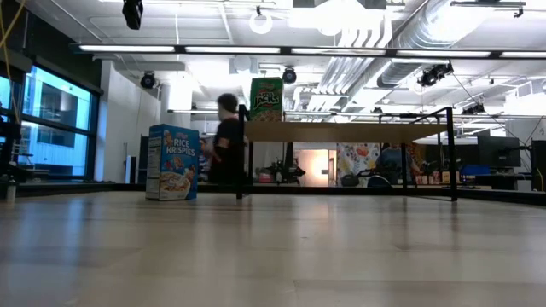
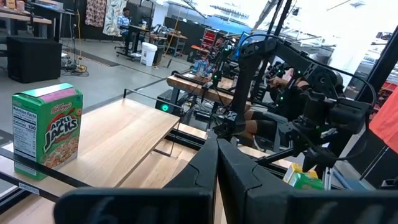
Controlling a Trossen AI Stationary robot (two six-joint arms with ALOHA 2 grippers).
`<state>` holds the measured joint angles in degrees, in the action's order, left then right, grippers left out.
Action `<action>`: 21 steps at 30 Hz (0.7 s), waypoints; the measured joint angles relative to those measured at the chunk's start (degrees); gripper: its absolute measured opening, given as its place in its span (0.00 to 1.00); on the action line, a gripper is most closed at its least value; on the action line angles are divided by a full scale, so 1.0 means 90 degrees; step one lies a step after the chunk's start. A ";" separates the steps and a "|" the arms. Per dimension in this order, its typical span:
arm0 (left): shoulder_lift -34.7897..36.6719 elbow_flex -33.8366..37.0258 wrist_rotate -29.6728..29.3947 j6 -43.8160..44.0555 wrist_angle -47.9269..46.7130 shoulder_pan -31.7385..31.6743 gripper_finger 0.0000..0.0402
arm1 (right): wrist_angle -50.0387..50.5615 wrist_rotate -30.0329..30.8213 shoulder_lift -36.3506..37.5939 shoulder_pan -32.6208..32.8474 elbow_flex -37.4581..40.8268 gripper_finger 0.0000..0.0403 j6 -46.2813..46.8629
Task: Stack cereal on shelf
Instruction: Put the right yellow cereal box on the shelf
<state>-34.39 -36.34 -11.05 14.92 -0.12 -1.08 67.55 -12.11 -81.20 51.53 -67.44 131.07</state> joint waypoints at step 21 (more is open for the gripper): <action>0.0002 0.0000 0.0001 -0.0002 0.0005 -0.0002 0.00 | -0.0573 -0.0046 0.0030 0.0253 0.0403 0.81 0.0386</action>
<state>-34.37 -36.34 -11.04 14.90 -0.08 -1.10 62.39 -12.52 -80.93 53.80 -63.81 134.54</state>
